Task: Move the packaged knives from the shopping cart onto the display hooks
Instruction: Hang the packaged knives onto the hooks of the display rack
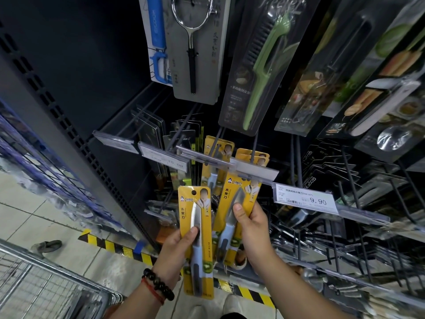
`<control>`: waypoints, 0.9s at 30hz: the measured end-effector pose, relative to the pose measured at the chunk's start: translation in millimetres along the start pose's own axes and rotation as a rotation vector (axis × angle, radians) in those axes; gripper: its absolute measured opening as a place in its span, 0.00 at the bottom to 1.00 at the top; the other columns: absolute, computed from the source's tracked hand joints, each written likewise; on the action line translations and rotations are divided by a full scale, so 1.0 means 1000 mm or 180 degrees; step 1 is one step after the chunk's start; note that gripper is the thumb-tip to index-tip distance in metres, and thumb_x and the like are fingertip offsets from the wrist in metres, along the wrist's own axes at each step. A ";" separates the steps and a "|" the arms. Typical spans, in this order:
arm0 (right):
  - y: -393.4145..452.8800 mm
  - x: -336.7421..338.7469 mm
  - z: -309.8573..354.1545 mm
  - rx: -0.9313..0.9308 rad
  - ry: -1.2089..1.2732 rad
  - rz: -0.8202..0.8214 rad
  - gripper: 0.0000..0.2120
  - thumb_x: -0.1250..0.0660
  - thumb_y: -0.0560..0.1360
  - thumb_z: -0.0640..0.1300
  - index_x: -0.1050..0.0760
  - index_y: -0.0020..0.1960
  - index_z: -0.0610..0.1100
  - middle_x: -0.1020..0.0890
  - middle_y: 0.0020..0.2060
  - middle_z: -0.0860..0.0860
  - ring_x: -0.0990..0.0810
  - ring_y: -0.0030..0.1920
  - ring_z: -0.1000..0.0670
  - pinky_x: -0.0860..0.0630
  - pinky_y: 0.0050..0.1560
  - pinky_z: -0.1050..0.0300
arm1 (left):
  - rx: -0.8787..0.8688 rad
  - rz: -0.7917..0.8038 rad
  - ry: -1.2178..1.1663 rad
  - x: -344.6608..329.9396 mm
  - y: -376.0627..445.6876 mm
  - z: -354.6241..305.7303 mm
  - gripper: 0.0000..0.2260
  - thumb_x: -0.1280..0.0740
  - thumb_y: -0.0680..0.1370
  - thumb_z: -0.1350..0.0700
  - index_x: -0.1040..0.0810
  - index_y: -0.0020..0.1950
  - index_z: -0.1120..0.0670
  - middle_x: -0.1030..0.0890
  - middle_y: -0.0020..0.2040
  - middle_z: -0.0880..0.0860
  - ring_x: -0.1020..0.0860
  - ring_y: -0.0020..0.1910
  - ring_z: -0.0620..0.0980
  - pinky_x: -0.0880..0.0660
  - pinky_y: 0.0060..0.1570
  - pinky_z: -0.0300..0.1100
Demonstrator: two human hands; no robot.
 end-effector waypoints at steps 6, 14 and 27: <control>0.008 0.006 0.002 0.0008 -0.0077 -0.0070 0.08 0.37 0.78 0.43 0.23 0.56 0.47 0.15 0.50 0.50 0.17 0.52 0.50 0.22 0.54 0.56 | 0.0081 0.0002 0.0051 -0.001 -0.001 0.004 0.16 0.35 0.72 0.49 0.18 0.54 0.56 0.15 0.51 0.57 0.17 0.50 0.57 0.22 0.54 0.56; 0.021 0.010 0.002 -0.0016 -0.0217 -0.0056 0.09 0.36 0.77 0.44 0.23 0.56 0.47 0.16 0.50 0.51 0.17 0.53 0.51 0.23 0.55 0.55 | 0.0099 0.0034 0.0089 -0.001 -0.002 0.003 0.14 0.36 0.75 0.51 0.19 0.55 0.57 0.14 0.47 0.55 0.16 0.44 0.51 0.21 0.44 0.46; 0.031 0.016 0.000 -0.0143 -0.0326 -0.0019 0.15 0.33 0.77 0.43 0.25 0.62 0.38 0.16 0.51 0.49 0.17 0.53 0.49 0.23 0.56 0.53 | 0.0085 0.0052 0.0043 -0.001 -0.004 0.005 0.16 0.35 0.72 0.49 0.18 0.53 0.56 0.15 0.47 0.56 0.17 0.44 0.52 0.22 0.47 0.50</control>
Point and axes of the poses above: each hand's wrist, its own y-axis towards the middle knuckle, its own x-axis out of the back of the hand, z = x × y, the point moved 7 cm from there along y, towards the middle knuckle
